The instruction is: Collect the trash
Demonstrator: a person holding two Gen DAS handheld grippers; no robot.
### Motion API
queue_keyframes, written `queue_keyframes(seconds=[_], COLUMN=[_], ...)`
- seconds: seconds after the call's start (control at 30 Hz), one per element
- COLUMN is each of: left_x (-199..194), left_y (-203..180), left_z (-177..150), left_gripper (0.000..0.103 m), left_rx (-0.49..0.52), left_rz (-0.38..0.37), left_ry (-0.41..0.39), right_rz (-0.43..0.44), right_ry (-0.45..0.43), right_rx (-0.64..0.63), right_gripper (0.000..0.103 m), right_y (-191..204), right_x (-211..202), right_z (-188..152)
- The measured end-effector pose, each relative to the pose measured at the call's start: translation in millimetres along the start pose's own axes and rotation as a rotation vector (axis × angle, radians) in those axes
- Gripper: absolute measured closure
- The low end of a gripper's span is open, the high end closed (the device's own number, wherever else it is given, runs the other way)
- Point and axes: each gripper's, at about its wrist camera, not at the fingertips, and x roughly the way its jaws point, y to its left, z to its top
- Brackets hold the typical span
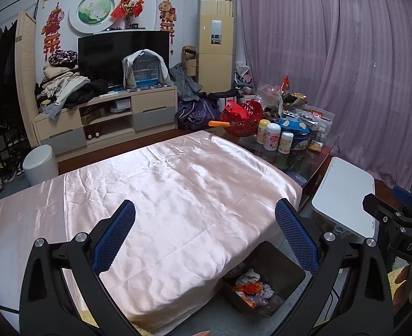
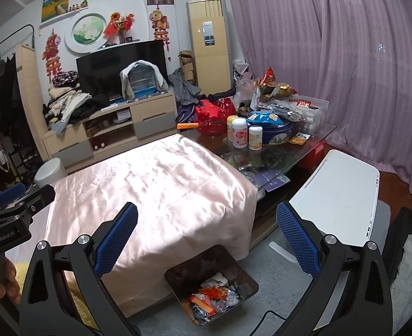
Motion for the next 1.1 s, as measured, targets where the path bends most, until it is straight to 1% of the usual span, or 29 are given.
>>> queue_keyframes(seconds=[0.47,1.1], left_x=[-2.0,-3.6], left_y=[-2.3,-2.8], left_z=[6.3,6.8], left_gripper=[0.008,0.008], left_rx=[-0.004,-0.005], left_rz=[-0.005,-0.008], left_ry=[-0.006,-0.01], right_rz=[-0.005,-0.003], right_ry=[-0.001,0.0], right_rx=[-0.004,-0.009], right_gripper=[0.003,0.003], right_y=[0.8,1.9], right_x=[0.3,1.4], right_z=[1.7,3.9])
